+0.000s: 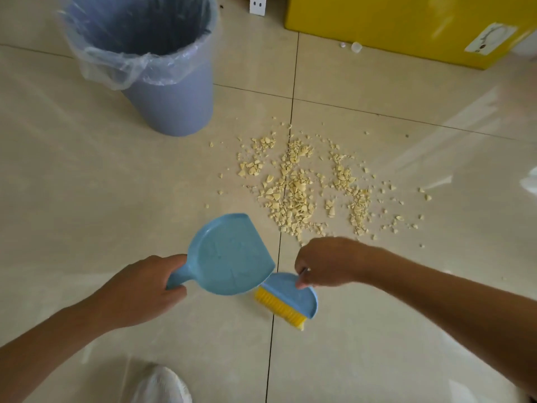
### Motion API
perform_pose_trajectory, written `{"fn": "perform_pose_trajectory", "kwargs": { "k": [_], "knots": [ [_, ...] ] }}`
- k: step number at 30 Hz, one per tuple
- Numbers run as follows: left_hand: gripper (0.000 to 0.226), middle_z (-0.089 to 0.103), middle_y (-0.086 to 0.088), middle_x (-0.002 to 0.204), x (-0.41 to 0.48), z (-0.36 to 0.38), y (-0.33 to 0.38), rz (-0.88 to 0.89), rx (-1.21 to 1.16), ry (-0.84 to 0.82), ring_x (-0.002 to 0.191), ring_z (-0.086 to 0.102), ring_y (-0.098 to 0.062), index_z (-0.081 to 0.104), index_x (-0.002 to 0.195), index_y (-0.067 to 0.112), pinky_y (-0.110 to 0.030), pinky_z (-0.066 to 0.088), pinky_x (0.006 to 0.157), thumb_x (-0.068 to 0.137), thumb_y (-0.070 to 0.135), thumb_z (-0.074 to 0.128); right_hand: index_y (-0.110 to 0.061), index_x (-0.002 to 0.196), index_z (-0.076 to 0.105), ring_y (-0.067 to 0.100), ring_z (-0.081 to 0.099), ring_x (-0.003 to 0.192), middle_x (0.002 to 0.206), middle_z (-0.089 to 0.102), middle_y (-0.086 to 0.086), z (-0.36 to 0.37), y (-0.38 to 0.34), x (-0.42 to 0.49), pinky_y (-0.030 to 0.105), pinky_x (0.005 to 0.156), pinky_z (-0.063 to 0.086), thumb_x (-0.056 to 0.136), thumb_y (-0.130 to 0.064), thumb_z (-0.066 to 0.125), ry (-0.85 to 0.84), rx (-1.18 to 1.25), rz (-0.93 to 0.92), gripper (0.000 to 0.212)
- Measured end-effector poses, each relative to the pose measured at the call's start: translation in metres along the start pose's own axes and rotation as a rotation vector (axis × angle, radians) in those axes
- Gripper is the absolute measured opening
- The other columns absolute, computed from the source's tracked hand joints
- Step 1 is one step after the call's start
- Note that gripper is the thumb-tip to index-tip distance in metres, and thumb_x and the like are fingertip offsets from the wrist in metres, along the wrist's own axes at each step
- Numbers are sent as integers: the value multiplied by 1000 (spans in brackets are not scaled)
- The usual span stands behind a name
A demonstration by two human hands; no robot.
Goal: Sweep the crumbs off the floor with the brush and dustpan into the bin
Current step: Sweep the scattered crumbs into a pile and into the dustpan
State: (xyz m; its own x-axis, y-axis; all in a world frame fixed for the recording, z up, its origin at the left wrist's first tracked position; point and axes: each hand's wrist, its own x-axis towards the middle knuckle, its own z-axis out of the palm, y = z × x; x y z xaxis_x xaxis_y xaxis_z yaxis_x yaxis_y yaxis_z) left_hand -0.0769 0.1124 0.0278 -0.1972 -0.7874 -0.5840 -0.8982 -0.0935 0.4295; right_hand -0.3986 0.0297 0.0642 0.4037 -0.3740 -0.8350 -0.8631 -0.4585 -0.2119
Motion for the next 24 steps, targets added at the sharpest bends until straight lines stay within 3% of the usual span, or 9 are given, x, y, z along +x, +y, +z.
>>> {"fn": "perform_pose_trajectory", "kwargs": {
  "k": [5, 10, 14, 17, 21, 24],
  "knots": [
    [14, 61, 2, 72, 3, 1, 0, 8, 217, -26, 67, 59, -13, 53, 92, 26, -26, 38, 57, 83, 36, 55, -23, 105, 71, 24, 62, 103, 106, 69, 0, -1, 11, 38, 35, 77, 48, 83, -51, 68, 146, -46, 72, 35],
    [19, 62, 4, 80, 7, 9, 6, 9, 210, -5, 78, 64, -20, 52, 102, 29, -32, 47, 66, 85, 37, 53, -25, 110, 69, 27, 63, 108, 113, 67, 3, -51, 47, 45, 39, 85, 50, 82, -48, 69, 406, -72, 219, 36],
    [12, 63, 1, 76, 13, 9, 10, 9, 186, 27, 72, 64, -20, 48, 96, 28, -33, 48, 64, 89, 36, 53, -25, 102, 71, 28, 64, 102, 92, 60, 1, -65, 60, 32, 33, 76, 47, 83, -49, 68, 449, -56, 205, 31],
    [10, 63, 1, 71, 11, 6, 4, 53, 163, 54, 65, 61, -18, 47, 89, 31, -31, 44, 58, 88, 33, 57, -28, 98, 71, 24, 64, 99, 92, 59, -3, -55, 51, 3, 33, 77, 47, 86, -51, 64, 363, -109, 109, 27],
    [11, 65, 1, 68, 4, 7, -12, 68, 131, 43, 57, 58, -14, 57, 99, 34, -29, 46, 56, 89, 34, 60, -28, 110, 67, 23, 61, 109, 113, 65, -1, 4, 27, -32, 30, 81, 43, 92, -53, 53, 145, -242, -103, 34],
    [15, 65, 2, 67, 0, 9, -20, 27, 55, 13, 54, 57, -13, 59, 103, 38, -30, 48, 56, 88, 41, 60, -22, 110, 68, 27, 64, 104, 110, 68, 4, 49, 15, -36, 30, 78, 42, 93, -46, 57, -11, -259, -141, 31]
  ]
}}
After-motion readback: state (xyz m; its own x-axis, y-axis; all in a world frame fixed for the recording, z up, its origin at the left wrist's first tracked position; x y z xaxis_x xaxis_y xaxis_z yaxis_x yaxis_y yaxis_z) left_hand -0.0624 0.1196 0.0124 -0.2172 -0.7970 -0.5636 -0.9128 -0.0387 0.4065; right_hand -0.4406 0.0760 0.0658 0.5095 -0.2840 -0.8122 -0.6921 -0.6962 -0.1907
